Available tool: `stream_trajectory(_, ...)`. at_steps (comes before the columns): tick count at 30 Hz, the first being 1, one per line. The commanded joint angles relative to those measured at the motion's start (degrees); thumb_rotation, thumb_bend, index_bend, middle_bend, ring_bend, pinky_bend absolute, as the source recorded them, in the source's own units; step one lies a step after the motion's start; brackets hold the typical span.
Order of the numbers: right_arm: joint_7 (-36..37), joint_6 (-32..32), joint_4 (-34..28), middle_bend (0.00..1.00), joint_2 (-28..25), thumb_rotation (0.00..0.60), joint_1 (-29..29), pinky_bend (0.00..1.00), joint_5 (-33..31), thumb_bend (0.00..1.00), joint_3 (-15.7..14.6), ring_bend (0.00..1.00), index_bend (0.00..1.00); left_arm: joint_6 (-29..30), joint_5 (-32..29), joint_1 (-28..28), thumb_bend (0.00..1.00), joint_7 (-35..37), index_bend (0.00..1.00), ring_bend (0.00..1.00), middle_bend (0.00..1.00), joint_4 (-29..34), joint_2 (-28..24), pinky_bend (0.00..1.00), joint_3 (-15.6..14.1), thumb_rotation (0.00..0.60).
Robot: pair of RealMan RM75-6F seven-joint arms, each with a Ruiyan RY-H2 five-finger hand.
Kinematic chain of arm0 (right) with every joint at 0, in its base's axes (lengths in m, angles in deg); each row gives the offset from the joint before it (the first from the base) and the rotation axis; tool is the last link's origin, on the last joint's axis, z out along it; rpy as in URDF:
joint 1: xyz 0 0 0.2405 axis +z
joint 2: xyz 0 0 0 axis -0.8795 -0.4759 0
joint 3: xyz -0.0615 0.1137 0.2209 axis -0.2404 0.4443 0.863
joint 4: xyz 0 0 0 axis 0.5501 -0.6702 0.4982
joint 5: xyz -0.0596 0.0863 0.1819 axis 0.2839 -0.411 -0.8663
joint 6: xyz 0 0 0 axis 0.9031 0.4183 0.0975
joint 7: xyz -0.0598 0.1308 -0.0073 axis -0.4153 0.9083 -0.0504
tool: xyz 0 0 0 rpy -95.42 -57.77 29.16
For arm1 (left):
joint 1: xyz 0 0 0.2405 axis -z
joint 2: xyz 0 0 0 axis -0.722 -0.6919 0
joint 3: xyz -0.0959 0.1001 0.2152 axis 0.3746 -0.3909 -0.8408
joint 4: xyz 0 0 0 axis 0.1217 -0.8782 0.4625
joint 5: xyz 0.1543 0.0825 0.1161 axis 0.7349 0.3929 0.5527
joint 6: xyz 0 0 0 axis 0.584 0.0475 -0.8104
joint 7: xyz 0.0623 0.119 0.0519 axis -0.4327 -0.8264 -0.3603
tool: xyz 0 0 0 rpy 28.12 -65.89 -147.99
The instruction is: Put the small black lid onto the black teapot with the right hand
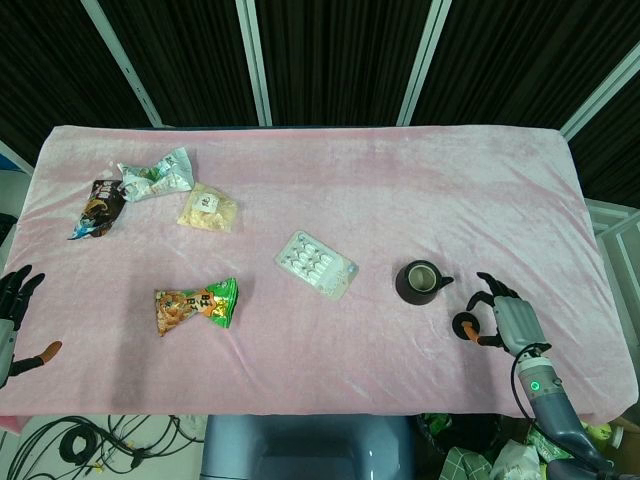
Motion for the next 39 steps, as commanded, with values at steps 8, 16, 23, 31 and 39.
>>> stream_trajectory(8, -1.81, -0.8, 3.73, 0.08, 3.0, 0.6, -0.45, 0.18, 0.3, 0.2, -0.01, 0.13, 0.54, -0.15, -0.16, 0.01, 0.16, -0.21, 0.09, 0.0, 0.0, 0.16, -0.03, 0.0, -0.02, 0.6)
stream_trajectory(16, -1.88, -1.52, 6.13, 0.08, 4.51, 0.6, -0.6, 0.18, 0.28, 0.22, 0.29, 0.13, 0.55, -0.35, -0.31, 0.06, 0.16, -0.28, 0.09, 0.0, 0.0, 0.26, -0.12, 0.0, -0.01, 0.6)
stream_trajectory(23, -1.22, -2.79, 8.43, 0.08, 5.5, 0.6, -0.64, 0.18, 0.22, 0.23, 0.72, 0.13, 0.56, -0.42, -0.37, 0.07, 0.16, -0.44, 0.09, 0.0, 0.0, 0.33, -0.15, 0.0, -0.01, 0.6)
stream_trajectory(31, -0.53, -3.81, 9.77, 0.08, 5.9, 0.6, -0.74, 0.18, 0.41, 0.23, 1.08, 0.13, 0.57, -0.52, -0.36, 0.13, 0.16, -0.57, 0.09, 0.0, 0.0, 0.35, -0.14, 0.0, -0.02, 0.6)
stream_trajectory(39, -0.07, -4.66, 10.38, 0.08, 6.1, 0.6, -0.88, 0.18, 0.67, 0.23, 1.35, 0.13, 0.57, -0.54, -0.41, 0.14, 0.16, -0.59, 0.09, 0.0, 0.0, 0.35, -0.13, 0.0, -0.02, 0.6)
